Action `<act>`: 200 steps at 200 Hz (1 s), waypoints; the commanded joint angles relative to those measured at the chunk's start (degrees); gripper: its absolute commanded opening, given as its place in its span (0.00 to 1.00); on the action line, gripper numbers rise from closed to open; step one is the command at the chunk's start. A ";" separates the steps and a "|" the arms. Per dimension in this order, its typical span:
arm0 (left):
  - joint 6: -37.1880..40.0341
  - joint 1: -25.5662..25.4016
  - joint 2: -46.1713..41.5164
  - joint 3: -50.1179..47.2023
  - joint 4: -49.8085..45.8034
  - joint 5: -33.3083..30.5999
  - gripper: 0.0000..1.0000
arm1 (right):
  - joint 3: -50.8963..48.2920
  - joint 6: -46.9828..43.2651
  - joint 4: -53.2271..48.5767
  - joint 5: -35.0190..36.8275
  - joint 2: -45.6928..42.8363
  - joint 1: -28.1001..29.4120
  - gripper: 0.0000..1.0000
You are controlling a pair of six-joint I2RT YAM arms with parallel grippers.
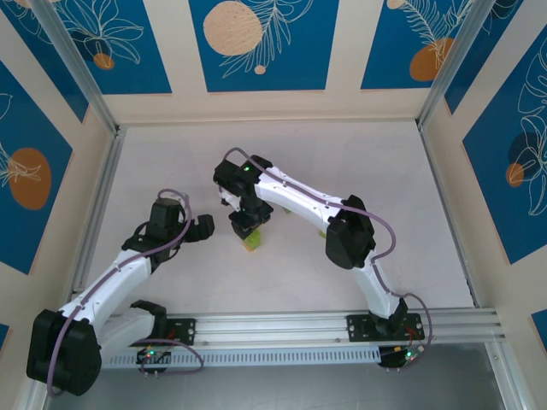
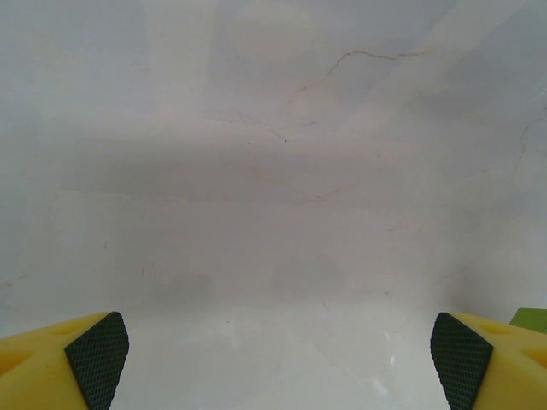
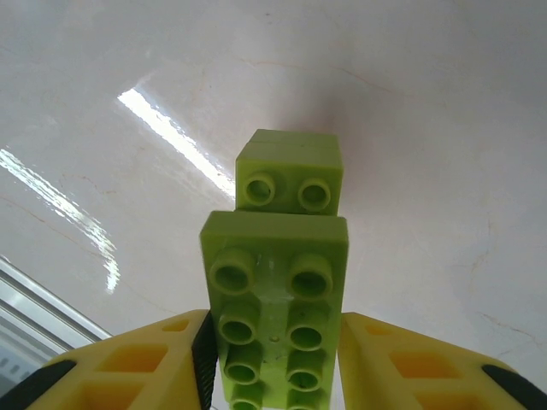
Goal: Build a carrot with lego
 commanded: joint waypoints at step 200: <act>0.97 0.78 -0.50 -0.36 0.82 1.17 0.94 | 2.19 1.63 2.13 -1.24 -7.90 -2.23 0.35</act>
